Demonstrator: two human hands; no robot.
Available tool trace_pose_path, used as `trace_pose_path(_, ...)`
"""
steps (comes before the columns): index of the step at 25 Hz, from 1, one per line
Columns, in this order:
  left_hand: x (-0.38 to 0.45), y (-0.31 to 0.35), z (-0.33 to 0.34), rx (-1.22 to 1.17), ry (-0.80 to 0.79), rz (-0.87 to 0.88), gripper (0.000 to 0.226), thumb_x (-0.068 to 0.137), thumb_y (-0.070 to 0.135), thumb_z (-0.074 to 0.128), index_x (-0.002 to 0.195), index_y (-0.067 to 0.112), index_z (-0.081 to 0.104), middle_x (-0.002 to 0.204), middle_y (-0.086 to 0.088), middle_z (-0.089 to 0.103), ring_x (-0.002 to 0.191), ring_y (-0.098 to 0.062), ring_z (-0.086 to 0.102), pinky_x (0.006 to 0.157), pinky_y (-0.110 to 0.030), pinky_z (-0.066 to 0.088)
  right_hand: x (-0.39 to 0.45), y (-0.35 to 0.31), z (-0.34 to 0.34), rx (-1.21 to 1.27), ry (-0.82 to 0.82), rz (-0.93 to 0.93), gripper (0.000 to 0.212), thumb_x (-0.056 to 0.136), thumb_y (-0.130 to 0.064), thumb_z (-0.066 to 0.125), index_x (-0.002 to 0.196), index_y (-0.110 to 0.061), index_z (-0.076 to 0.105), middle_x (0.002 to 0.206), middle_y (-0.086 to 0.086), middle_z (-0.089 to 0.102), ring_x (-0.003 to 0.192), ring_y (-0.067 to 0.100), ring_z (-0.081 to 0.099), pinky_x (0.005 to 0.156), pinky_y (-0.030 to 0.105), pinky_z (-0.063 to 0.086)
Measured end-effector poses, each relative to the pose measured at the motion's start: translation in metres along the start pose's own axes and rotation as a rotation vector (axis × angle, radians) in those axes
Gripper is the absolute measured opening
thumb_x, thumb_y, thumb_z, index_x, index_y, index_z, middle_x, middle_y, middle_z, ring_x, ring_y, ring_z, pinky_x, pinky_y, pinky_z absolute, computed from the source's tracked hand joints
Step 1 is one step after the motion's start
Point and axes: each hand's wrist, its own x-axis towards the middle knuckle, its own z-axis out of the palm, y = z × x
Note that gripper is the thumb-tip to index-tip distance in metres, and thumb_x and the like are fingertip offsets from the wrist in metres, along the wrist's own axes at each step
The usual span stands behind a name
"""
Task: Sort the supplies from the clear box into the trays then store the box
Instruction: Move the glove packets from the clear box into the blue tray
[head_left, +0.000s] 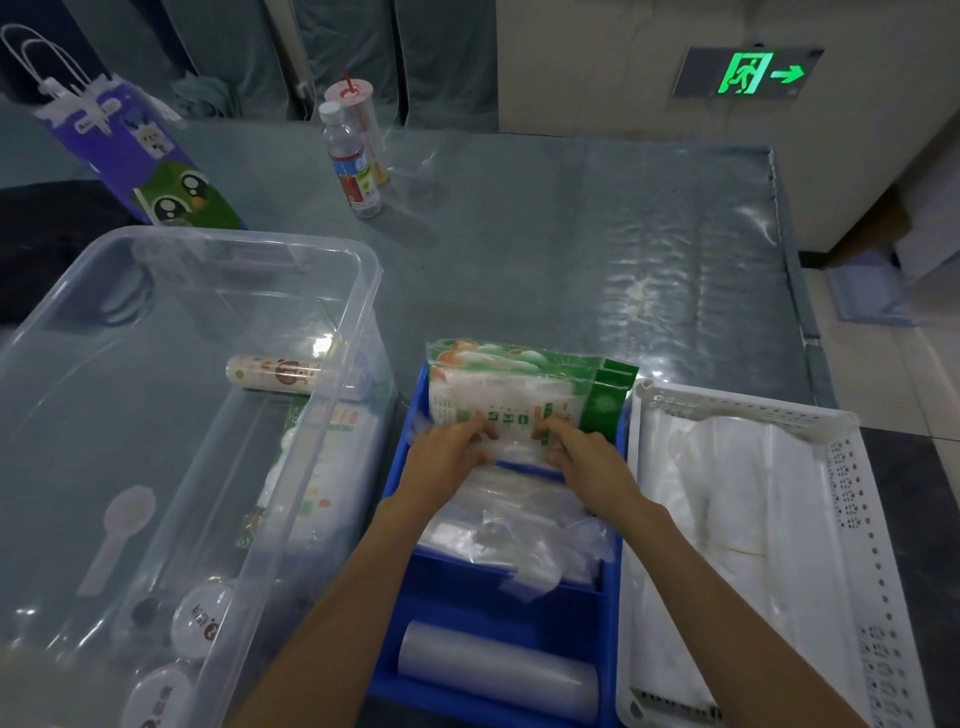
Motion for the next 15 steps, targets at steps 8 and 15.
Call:
trace_pose_path(8, -0.011, 0.006, 0.000, 0.083, 0.293, 0.226, 0.014, 0.082, 0.012, 0.068, 0.095, 0.016, 0.069, 0.096, 0.002, 0.072, 0.089, -0.017, 0.066, 0.080, -0.039, 0.054, -0.013, 0.001, -0.003, 0.039, 0.136, -0.017, 0.018, 0.095, -0.019, 0.054, 0.110, -0.017, 0.063, 0.109, -0.001, 0.070, 0.097, 0.013, 0.064, 0.084, 0.024, 0.051)
trace_pose_path(15, -0.007, 0.017, 0.003, 0.159, 0.454, 0.207, 0.012, 0.084, 0.016, 0.067, 0.095, 0.019, 0.069, 0.093, 0.005, 0.068, 0.097, -0.016, 0.058, 0.089, -0.034, 0.041, -0.011, -0.004, -0.008, -0.147, 0.370, -0.168, 0.011, 0.094, -0.019, 0.057, 0.100, -0.015, 0.066, 0.090, 0.004, 0.071, 0.078, 0.021, 0.065, 0.074, 0.034, 0.052)
